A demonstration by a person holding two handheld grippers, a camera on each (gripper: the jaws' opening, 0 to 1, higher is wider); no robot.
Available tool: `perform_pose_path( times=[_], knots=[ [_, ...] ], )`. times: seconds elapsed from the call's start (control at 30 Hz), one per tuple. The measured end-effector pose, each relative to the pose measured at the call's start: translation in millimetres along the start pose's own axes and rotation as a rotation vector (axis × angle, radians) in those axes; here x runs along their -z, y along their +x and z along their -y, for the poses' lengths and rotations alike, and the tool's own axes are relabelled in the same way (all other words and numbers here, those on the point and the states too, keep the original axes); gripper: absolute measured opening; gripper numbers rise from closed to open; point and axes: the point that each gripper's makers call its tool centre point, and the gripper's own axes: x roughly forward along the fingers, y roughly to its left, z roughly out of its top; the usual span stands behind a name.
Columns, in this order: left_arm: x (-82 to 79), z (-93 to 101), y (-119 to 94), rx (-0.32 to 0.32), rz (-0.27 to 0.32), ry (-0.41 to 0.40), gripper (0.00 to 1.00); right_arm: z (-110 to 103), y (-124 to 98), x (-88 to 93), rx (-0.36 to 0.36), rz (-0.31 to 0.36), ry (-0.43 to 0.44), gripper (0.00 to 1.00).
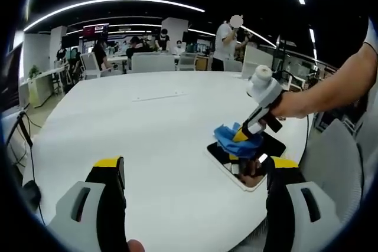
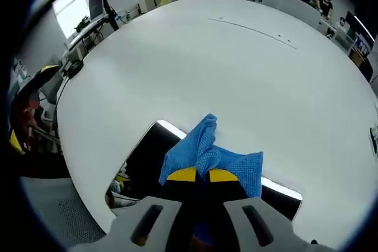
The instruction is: Wipe the mirror surface with the cleaning cloth until all visible marks leave the cleaned area.
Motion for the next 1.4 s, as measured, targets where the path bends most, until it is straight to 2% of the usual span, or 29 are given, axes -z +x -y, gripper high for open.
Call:
perform_pose_path(
  times=[0.63, 0.9, 1.13, 1.4],
  knots=[
    [-20.0, -1.8, 14, 0.008, 0.020, 0.021, 0.99, -23, -13, 27.7, -0.025, 0.008, 0.010, 0.00],
    [-19.4, 1.8, 16, 0.011, 0.017, 0.027, 0.99, -35, -18, 39.1, -0.027, 0.005, -0.020, 0.00],
    [-21.5, 1.2, 16, 0.009, 0.027, 0.023, 0.99, -39, -21, 44.7, -0.035, 0.002, -0.019, 0.00],
    [-16.6, 2.1, 16, 0.008, 0.024, 0.017, 0.99, -44, -24, 50.4, -0.048, 0.001, -0.002, 0.00]
  ],
)
